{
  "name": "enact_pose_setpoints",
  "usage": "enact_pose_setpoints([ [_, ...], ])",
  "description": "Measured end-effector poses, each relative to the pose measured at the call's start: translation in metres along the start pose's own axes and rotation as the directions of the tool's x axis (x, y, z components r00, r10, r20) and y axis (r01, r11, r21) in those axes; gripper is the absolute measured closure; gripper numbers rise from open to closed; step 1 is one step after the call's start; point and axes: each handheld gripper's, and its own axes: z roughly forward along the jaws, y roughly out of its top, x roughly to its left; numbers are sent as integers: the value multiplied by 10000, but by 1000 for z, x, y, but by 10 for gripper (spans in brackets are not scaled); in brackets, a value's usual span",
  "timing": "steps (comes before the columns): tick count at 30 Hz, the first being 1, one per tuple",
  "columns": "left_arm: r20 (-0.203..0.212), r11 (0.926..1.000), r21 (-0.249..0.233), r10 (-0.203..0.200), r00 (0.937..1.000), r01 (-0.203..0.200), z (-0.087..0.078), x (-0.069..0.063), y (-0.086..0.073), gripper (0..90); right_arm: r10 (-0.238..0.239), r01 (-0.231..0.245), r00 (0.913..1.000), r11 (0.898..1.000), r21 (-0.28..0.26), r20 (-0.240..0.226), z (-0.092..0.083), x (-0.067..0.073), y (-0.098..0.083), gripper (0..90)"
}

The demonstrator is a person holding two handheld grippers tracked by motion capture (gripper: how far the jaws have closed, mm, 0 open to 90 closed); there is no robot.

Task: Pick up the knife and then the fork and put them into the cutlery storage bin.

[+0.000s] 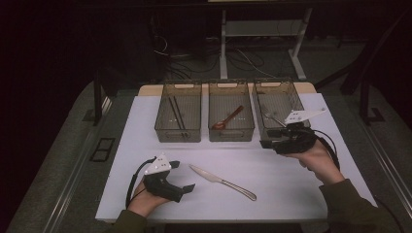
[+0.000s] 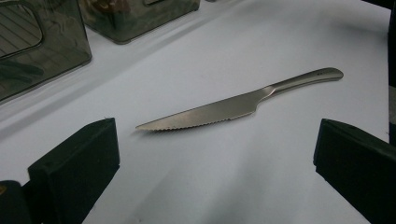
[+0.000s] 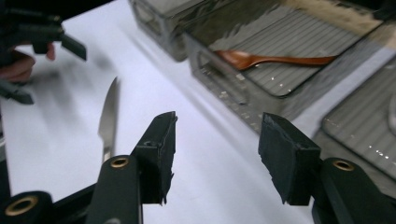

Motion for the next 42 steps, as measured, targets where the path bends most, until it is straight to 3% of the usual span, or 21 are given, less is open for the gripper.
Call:
enact_pose_setpoints([
  [7,10,10000,56,44,10000,-44,0,1,0,0,-508,526,9985,9924,1111,-186,17,21,4,496],
  [15,-1,10000,34,58,10000,-58,0,1,0,0,-996,1063,9942,9687,2243,-409,38,44,10,528],
  [19,-5,10000,41,59,10000,-59,0,1,0,0,-1191,1298,9914,9505,2823,-549,48,56,12,545],
  [27,1,10000,35,74,10000,-74,0,1,0,0,-1778,1942,9810,9027,3839,-782,73,75,14,588],
  [34,-7,10000,56,67,10000,-67,0,1,0,0,-2100,2415,9704,8395,4868,-1193,96,90,12,633],
  [42,-1,10000,36,84,10000,-84,0,1,0,0,-2183,2856,9581,7781,5594,-1854,116,104,8,692],
])
